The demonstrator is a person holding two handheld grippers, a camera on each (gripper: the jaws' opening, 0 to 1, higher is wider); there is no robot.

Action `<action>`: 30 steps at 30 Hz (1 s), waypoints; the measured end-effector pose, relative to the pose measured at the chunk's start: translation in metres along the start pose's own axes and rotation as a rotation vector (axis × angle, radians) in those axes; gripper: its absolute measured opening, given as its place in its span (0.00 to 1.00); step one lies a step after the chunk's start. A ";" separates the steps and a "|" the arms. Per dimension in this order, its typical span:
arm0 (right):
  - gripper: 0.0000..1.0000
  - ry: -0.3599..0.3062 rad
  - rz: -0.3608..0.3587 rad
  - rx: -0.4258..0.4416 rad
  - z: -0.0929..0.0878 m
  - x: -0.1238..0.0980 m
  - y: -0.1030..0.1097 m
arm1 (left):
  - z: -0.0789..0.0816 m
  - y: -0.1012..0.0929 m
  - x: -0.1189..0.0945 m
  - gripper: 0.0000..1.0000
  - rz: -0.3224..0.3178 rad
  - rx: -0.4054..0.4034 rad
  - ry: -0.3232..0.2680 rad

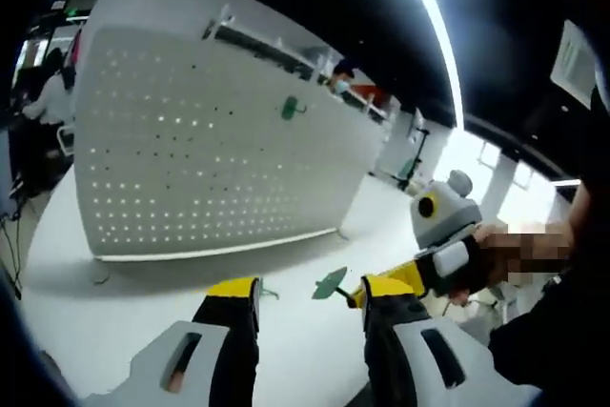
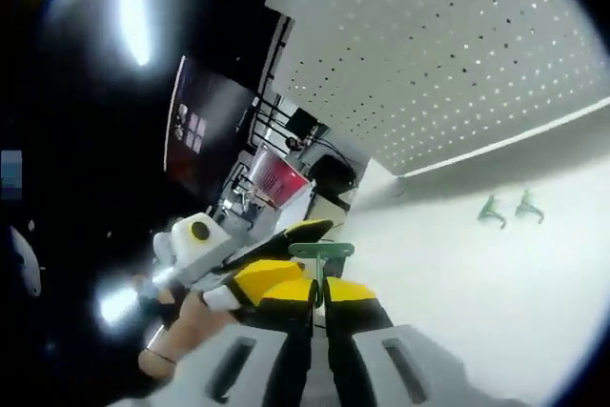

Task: Insert the hook assembly into the mounting plate slot until the hook locks in place.

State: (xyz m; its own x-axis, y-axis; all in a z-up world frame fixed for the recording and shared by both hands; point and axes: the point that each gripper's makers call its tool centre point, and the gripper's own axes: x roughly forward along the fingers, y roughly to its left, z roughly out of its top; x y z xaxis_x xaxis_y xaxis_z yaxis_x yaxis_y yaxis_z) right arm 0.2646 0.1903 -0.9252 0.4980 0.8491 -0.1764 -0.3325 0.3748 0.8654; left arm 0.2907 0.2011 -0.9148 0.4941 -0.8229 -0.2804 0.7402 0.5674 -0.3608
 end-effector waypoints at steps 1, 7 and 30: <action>0.00 -0.001 0.013 0.017 0.000 -0.001 0.000 | 0.001 -0.001 0.000 0.33 -0.001 -0.002 -0.003; 0.00 0.025 0.080 0.048 -0.005 -0.003 0.011 | 0.004 -0.009 -0.005 0.27 -0.031 0.040 -0.023; 0.01 0.006 0.085 -0.040 -0.007 -0.004 0.021 | 0.011 -0.030 -0.008 0.03 -0.100 0.255 0.000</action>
State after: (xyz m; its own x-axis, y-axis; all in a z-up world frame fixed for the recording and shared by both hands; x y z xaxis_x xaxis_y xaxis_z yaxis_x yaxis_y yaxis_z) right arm 0.2507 0.1974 -0.9099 0.4621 0.8805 -0.1059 -0.4053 0.3159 0.8579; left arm 0.2689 0.1905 -0.8922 0.4129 -0.8744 -0.2551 0.8761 0.4578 -0.1514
